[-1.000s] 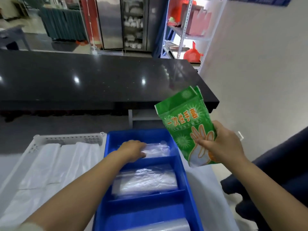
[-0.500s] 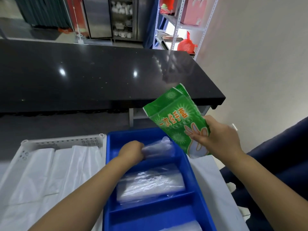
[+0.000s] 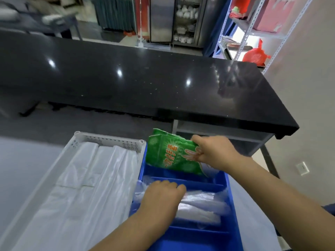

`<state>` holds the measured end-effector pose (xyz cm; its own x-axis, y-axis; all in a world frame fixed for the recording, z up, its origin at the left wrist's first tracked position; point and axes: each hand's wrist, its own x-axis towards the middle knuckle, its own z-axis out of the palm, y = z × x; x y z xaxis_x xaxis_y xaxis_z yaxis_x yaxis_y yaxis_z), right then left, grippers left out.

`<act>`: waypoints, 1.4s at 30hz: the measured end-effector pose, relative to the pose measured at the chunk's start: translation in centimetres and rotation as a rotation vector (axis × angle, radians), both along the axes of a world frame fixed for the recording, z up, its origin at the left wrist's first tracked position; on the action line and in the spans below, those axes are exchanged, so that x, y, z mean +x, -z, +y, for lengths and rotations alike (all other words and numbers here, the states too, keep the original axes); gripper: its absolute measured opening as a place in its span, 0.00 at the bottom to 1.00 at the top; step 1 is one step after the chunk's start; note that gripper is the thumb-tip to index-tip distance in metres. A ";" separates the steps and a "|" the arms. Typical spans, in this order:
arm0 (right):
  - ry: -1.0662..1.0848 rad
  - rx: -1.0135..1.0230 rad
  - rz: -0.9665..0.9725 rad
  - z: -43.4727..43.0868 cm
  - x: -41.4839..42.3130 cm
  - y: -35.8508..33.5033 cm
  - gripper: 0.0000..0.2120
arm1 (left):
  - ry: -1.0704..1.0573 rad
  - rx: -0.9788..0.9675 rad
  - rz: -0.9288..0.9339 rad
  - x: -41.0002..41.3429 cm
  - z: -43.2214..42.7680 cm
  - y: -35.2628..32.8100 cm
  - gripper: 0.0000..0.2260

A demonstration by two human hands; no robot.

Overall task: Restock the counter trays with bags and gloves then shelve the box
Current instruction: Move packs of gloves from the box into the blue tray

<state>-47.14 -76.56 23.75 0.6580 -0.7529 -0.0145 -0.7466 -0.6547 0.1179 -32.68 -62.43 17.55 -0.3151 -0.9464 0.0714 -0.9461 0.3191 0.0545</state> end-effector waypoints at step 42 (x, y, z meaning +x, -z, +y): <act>0.080 0.205 -0.036 2.3 -4.4 6.7 0.18 | -0.164 0.327 0.057 3.1 -7.2 1.2 0.13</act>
